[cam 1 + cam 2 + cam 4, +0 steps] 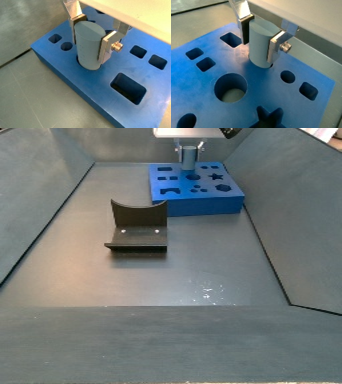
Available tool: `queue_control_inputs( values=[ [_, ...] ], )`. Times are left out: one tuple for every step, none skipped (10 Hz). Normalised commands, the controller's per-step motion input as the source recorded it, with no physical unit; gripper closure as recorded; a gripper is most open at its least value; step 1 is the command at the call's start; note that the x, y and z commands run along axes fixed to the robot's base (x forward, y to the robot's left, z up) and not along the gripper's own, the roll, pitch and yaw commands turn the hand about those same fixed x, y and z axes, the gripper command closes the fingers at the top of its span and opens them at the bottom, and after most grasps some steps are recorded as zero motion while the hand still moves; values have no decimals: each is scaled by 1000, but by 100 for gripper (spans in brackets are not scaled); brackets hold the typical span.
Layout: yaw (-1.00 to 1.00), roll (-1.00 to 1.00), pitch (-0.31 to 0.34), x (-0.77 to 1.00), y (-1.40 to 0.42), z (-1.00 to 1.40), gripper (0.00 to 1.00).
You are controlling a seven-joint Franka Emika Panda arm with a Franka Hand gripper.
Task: Pick up the oval object. Move up. Place the oval object on the fixture. Regrasp the oval object. Move to above the board. Insert the oval object.
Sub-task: Insert the oval object.
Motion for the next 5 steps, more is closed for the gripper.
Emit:
queue_control_inputs(
  values=[
    [0, 27, -16, 0, 0, -357, 100],
    [3, 57, -87, -31, 0, -1000, 100],
    [34, 60, -86, -49, 0, -1000, 100],
    [40, 83, -103, -3, 0, -1000, 100],
    [20, 111, -107, 0, 0, -986, 100]
  ],
)
